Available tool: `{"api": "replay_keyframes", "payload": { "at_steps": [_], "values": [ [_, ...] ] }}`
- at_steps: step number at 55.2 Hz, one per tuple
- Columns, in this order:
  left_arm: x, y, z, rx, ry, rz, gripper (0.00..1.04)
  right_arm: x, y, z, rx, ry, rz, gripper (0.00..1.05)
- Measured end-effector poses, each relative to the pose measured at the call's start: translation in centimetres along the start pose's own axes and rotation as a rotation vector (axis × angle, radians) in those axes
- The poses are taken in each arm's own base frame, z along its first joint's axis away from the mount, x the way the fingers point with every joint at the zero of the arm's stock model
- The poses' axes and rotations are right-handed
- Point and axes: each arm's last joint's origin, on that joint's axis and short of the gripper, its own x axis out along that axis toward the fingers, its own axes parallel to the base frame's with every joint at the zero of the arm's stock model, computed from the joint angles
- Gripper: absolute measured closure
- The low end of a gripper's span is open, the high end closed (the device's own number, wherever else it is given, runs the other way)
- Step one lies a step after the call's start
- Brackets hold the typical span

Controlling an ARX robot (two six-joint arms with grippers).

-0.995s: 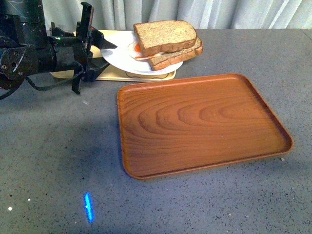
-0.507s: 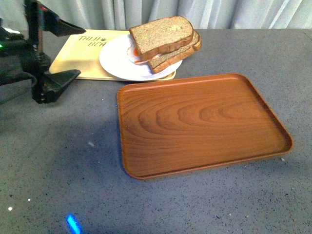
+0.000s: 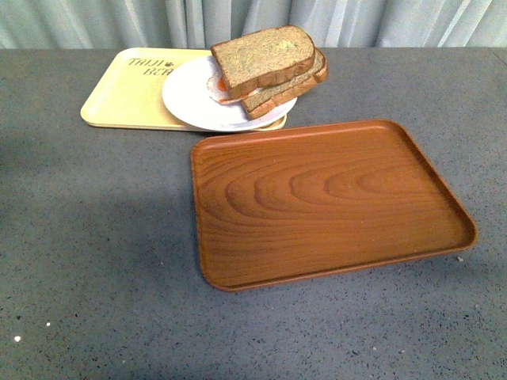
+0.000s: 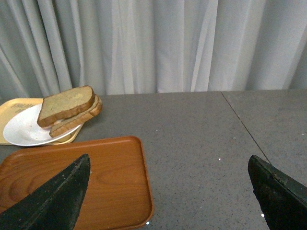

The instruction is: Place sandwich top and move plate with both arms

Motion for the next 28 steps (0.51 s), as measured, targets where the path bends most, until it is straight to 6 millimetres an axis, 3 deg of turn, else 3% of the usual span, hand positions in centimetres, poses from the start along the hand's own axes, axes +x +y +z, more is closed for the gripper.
{"api": "replay_keyframes", "payload": {
  "at_steps": [7, 14, 28],
  "values": [
    [-2.0, -0.2, 0.4, 0.231, -0.023, 0.004, 0.74, 0.0, 0.0, 0.0, 0.000, 0.000, 0.000, 0.09],
    [-3.6, -0.2, 0.3, 0.285, -0.024, 0.008, 1.01, 0.0, 0.0, 0.0, 0.000, 0.000, 0.000, 0.09],
    [-5.7, -0.2, 0.3, 0.300, -0.021, 0.007, 1.03, 0.0, 0.0, 0.0, 0.000, 0.000, 0.000, 0.09]
  ]
}}
